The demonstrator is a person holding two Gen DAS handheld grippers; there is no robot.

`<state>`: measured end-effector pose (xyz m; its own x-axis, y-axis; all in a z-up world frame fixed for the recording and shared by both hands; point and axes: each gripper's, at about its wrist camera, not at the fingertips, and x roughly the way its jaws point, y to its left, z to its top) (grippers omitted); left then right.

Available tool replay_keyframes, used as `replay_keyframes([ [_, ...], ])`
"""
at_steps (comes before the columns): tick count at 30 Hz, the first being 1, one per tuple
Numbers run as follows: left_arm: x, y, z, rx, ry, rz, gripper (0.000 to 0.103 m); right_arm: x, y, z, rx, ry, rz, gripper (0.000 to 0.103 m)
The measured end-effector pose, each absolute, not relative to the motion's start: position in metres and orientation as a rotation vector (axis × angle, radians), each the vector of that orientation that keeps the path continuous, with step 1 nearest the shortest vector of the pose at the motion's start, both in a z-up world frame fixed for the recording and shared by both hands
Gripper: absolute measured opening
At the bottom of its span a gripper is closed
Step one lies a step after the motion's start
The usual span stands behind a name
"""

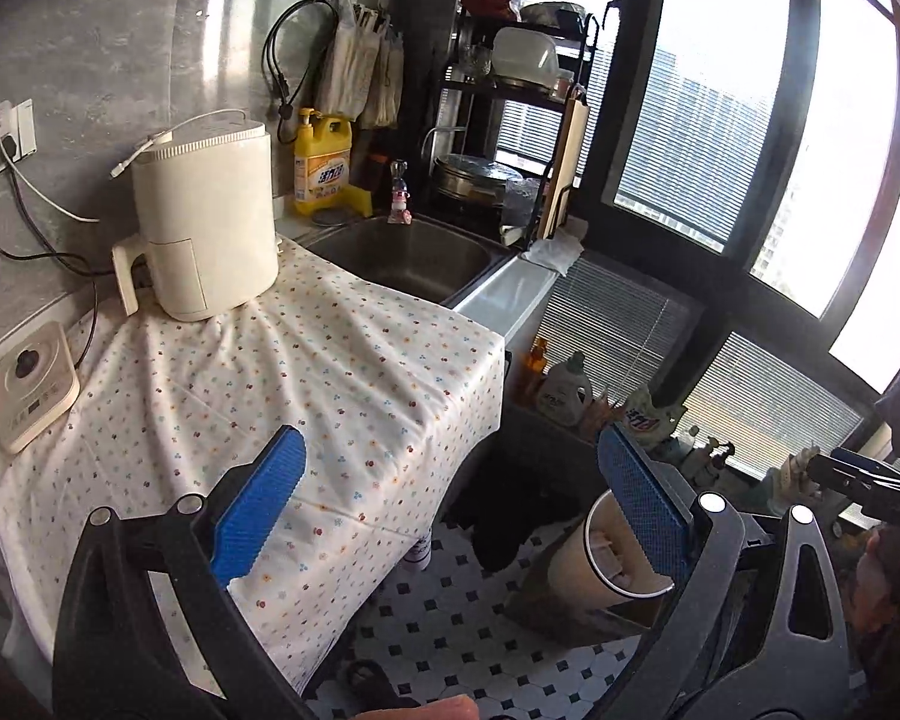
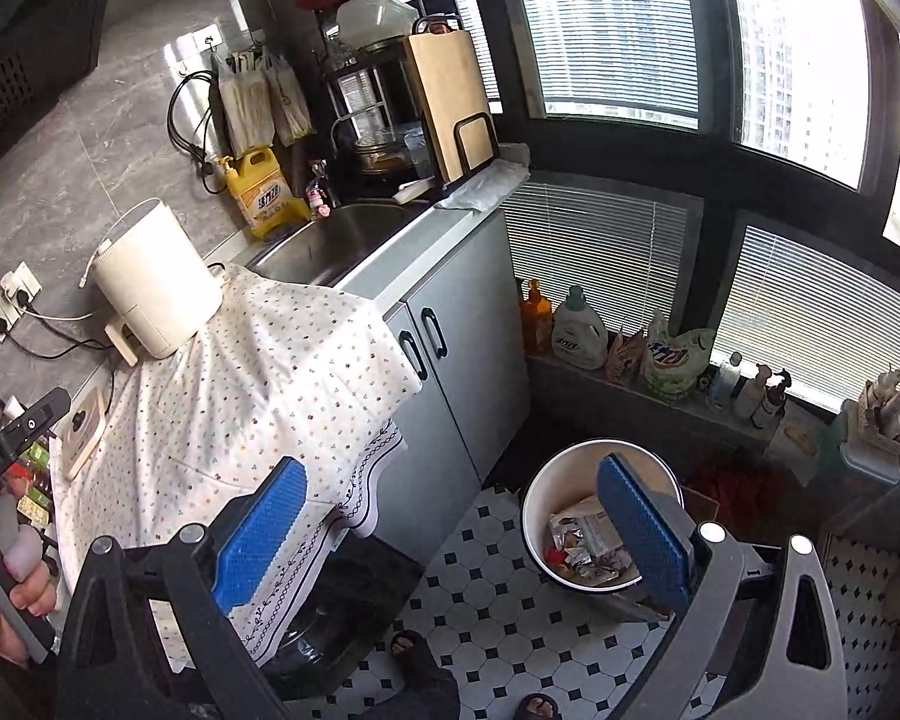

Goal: Collect trash

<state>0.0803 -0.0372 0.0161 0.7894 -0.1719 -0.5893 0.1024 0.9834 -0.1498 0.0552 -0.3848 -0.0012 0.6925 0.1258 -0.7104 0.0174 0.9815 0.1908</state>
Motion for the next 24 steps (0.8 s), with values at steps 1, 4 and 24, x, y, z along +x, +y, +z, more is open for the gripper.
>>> replay_keyframes([
  [1, 0.073, -0.036, 0.018, -0.117, 0.64, -0.13, 0.097, 0.052, -0.384, 0.001, 0.182, 0.8, 0.078, 0.095],
  [4, 0.052, -0.033, 0.023, -0.136, 0.625, -0.089, 0.097, 0.047, -0.381, 0.006, 0.164, 0.787, 0.125, 0.095],
  [24, -0.029, -0.048, 0.043, -0.17, 0.558, 0.064, 0.097, 0.012, -0.378, 0.021, 0.08, 0.745, 0.298, 0.095],
])
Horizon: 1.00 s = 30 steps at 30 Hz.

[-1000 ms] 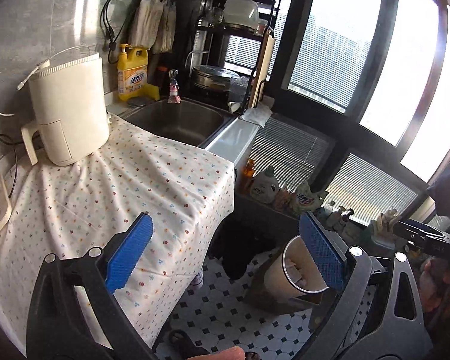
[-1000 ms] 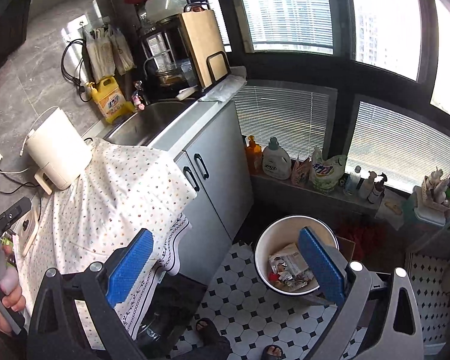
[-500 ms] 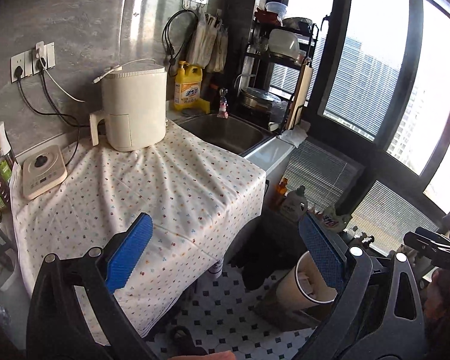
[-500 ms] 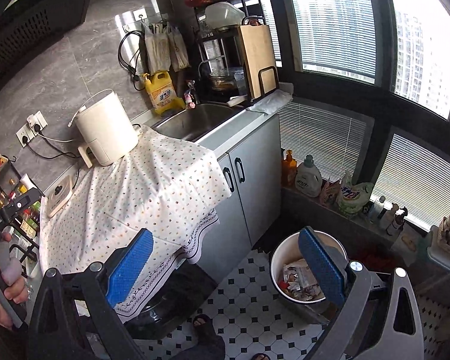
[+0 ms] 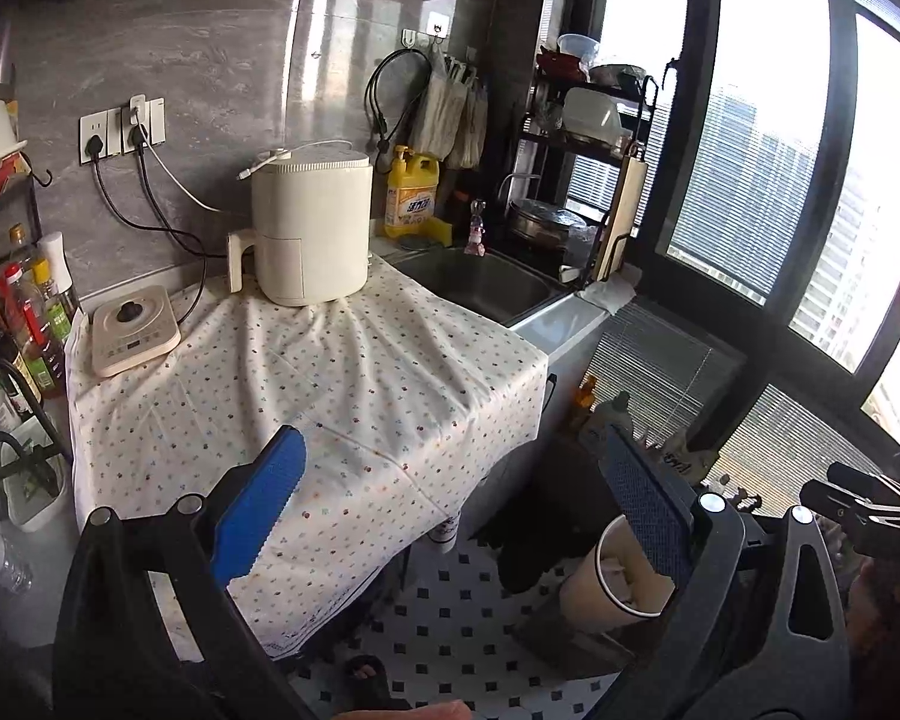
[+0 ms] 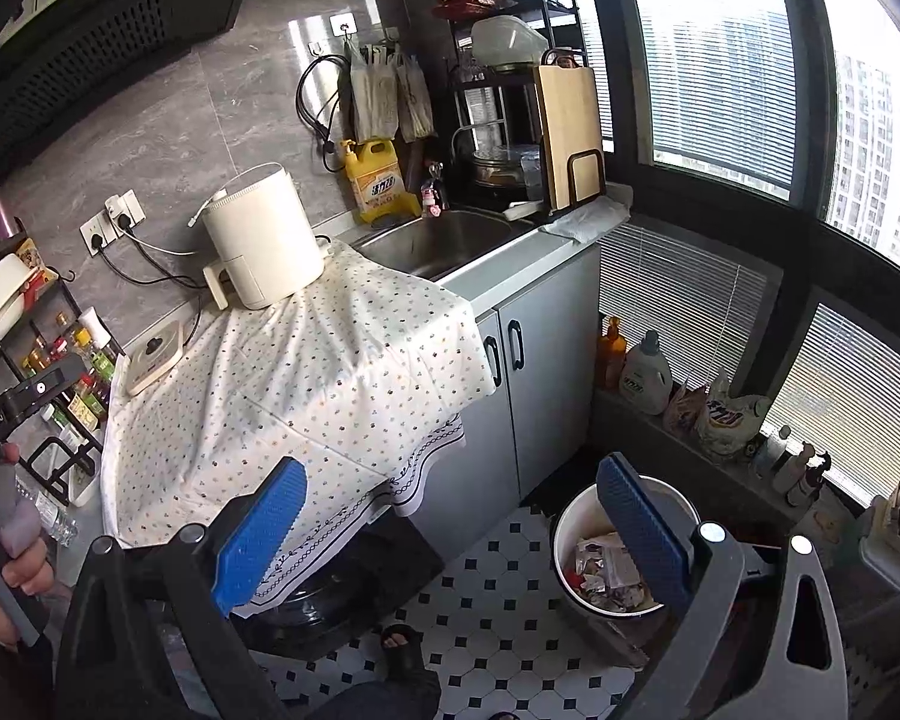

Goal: Collect trash

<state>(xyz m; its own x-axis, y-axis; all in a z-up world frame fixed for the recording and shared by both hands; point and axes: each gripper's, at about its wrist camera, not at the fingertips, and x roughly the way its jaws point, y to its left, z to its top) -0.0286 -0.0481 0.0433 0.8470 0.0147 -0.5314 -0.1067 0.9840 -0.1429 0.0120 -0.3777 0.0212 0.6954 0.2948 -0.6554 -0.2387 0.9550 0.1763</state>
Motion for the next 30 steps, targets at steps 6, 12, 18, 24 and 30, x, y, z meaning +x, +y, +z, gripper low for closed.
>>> replay_keyframes([
  [6, -0.033, -0.056, 0.045, -0.171, 0.551, 0.072, 0.097, 0.009, -0.382, 0.021, 0.08, 0.736, 0.312, 0.095],
  [12, -0.036, -0.061, 0.045, -0.17, 0.551, 0.076, 0.097, 0.005, -0.385, 0.02, 0.085, 0.731, 0.315, 0.095],
  [18, -0.043, -0.068, 0.043, -0.173, 0.556, 0.088, 0.097, 0.003, -0.389, 0.017, 0.092, 0.732, 0.32, 0.095],
  [24, -0.046, -0.071, 0.044, -0.173, 0.558, 0.098, 0.097, 0.002, -0.39, 0.015, 0.099, 0.732, 0.323, 0.095],
  [30, -0.046, -0.07, 0.044, -0.17, 0.558, 0.099, 0.097, -0.002, -0.39, 0.016, 0.098, 0.72, 0.328, 0.095],
])
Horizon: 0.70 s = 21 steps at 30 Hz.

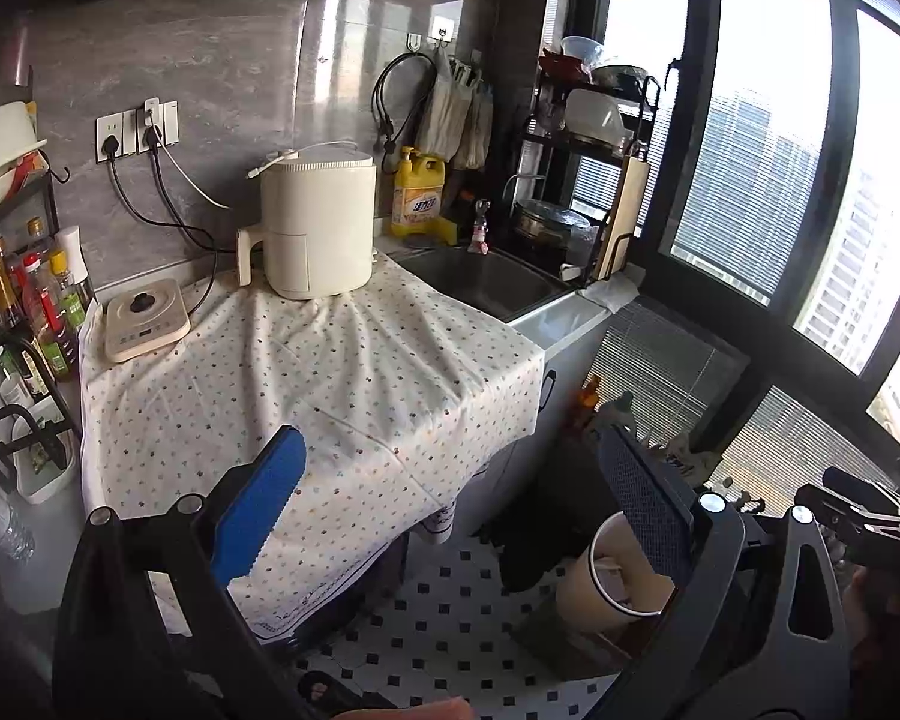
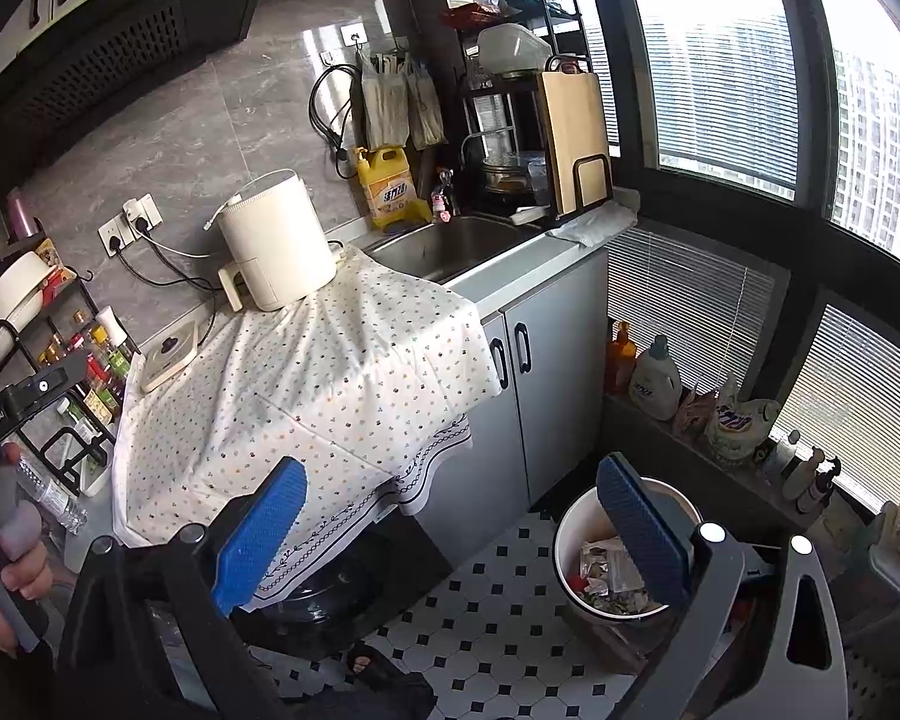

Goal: Collect trash

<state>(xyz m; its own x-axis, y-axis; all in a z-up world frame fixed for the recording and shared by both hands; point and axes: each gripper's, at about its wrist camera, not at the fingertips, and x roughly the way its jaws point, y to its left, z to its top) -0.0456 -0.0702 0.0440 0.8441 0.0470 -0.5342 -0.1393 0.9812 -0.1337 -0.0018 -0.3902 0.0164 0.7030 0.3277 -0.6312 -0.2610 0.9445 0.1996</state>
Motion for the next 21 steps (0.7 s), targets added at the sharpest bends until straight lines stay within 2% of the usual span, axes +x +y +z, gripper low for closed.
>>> replay_keyframes([
  [21, -0.0426, -0.0685, 0.0418, -0.179, 0.581, 0.101, 0.097, -0.0012, -0.3915, 0.016, 0.115, 0.72, 0.315, 0.095],
])
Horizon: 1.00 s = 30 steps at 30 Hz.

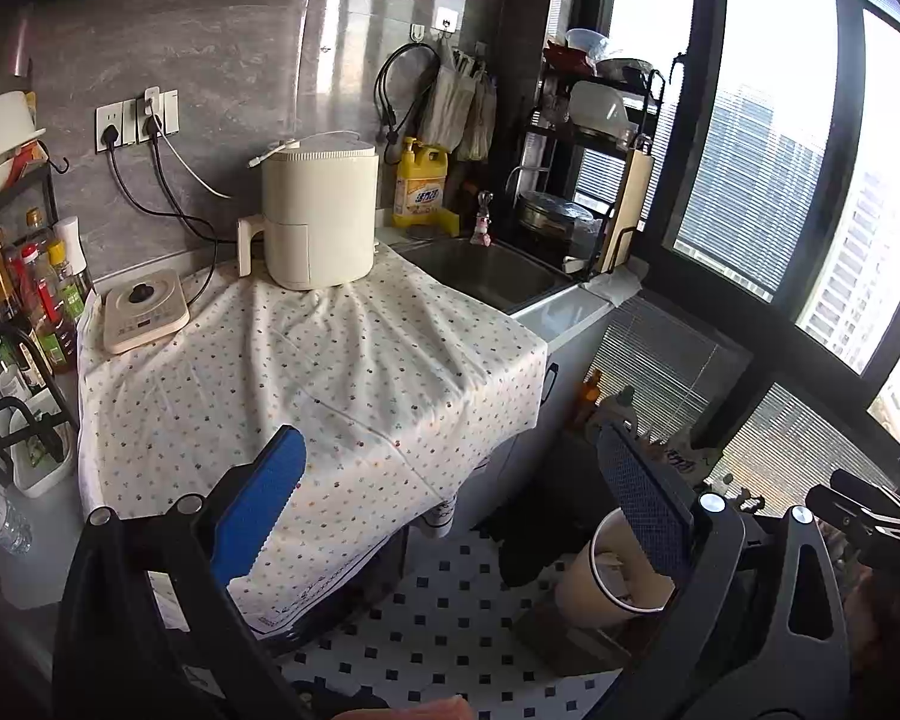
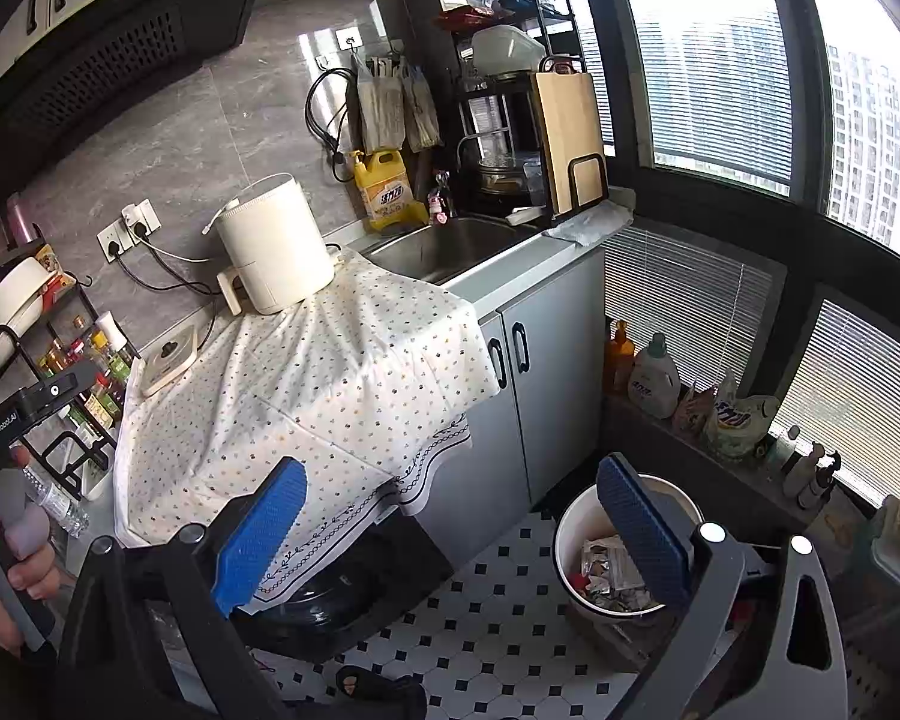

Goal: Collect trash

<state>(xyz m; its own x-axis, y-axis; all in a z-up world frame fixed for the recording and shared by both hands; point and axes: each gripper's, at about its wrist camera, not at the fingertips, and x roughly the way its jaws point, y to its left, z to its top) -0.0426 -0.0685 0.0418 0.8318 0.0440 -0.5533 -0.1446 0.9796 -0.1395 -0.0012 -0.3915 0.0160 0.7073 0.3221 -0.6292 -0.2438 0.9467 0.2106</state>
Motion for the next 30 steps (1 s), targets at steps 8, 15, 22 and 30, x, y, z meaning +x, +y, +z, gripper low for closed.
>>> replay_keyframes([
  [8, -0.04, -0.069, 0.038, -0.175, 0.585, 0.092, 0.097, -0.002, -0.39, 0.014, 0.12, 0.72, 0.31, 0.095],
  [15, -0.031, -0.061, 0.032, -0.168, 0.605, 0.086, 0.097, 0.005, -0.381, 0.004, 0.122, 0.744, 0.307, 0.095],
  [22, -0.014, -0.043, 0.02, -0.151, 0.639, 0.094, 0.097, 0.026, -0.353, -0.015, 0.13, 0.795, 0.303, 0.095],
  [30, 0.019, -0.001, 0.0, -0.185, 0.693, 0.059, 0.097, 0.063, -0.3, -0.031, 0.083, 0.85, 0.272, 0.095],
])
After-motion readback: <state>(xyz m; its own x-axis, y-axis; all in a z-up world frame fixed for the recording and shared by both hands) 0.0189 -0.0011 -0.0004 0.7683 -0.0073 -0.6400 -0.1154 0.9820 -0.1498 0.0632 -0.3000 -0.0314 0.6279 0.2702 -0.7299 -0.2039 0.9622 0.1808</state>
